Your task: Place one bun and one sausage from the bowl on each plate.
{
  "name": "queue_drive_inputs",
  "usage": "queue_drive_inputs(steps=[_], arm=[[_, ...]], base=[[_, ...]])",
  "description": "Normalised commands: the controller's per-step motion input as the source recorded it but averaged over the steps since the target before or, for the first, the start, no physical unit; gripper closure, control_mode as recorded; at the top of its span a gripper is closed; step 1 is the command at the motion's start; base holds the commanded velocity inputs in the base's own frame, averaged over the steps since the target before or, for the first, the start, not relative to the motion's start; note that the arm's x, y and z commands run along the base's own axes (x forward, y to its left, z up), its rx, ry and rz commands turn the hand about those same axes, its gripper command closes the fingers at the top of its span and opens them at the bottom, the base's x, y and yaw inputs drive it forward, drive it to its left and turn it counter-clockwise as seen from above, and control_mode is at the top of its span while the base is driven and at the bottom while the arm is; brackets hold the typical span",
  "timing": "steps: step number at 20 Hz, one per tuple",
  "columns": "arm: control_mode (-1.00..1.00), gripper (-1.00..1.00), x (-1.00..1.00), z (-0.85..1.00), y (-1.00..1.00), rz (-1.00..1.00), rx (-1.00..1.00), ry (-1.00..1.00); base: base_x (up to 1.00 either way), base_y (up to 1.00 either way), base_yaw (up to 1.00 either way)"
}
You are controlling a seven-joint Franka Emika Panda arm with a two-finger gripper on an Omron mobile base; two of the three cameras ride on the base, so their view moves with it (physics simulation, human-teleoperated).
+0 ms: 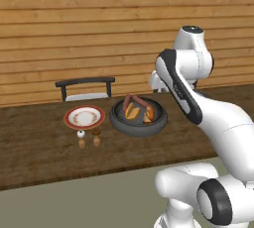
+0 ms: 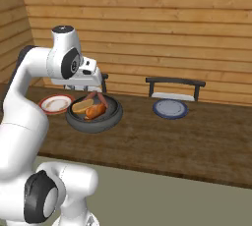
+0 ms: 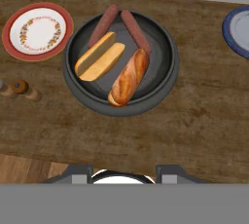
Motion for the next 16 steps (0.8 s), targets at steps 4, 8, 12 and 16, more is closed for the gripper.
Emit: queue_drive_inputs(steps=[4,8,12,16], arm=[[-1.00,-1.00,0.03,-0.11,0.21,0.00,0.00,-0.02],[-1.00,-1.00,0.51,-0.13,0.68,-0.02,-0.01,-0.02],[-1.00,-1.00,0.61,-0.12,0.26,0.00,0.01,0.00],[-1.00,-1.00,0.42,-0.19,0.01,0.00,0.05,0.00]], base=[[0.00,0.00,0.00],[0.00,0.00,0.00],[0.00,0.00,0.00],[0.00,0.00,0.00]])
